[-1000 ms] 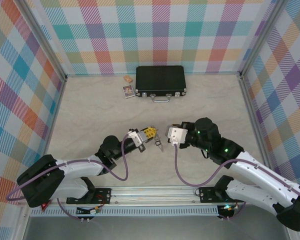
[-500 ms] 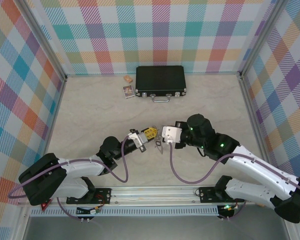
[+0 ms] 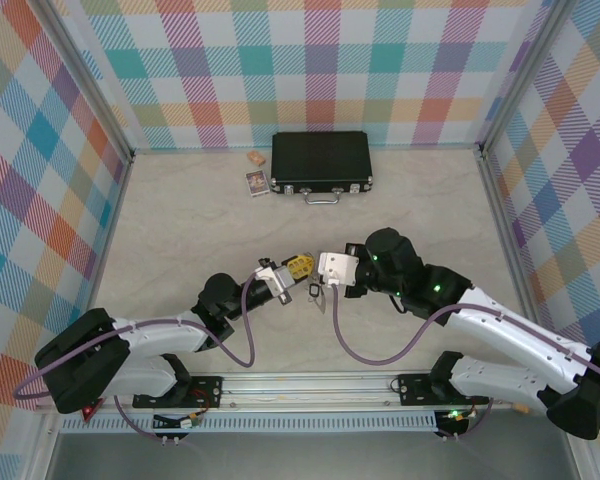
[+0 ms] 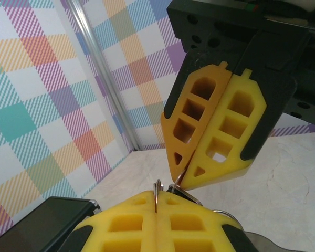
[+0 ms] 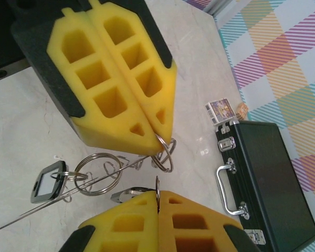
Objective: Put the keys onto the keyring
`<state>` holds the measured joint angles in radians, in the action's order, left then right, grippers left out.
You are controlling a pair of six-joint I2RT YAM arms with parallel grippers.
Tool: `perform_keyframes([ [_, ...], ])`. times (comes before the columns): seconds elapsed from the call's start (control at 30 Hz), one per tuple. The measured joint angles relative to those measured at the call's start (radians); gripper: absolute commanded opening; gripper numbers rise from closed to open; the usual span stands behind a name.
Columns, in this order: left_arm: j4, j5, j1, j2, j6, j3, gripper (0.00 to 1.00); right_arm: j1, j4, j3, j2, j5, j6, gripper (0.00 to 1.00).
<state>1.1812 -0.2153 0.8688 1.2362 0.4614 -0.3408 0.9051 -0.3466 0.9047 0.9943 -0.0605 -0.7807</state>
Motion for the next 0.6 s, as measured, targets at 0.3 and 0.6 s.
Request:
perform_keyframes([
  [0.3,-0.002,0.0,0.002,-0.015,0.0,0.0,0.0,0.0,0.005,0.005,0.0,-0.018,0.022,0.0],
  [0.6,-0.016,0.0,0.008,-0.024,0.0,0.0,0.0,0.005,0.008,0.005,0.0,-0.018,0.039,0.0],
])
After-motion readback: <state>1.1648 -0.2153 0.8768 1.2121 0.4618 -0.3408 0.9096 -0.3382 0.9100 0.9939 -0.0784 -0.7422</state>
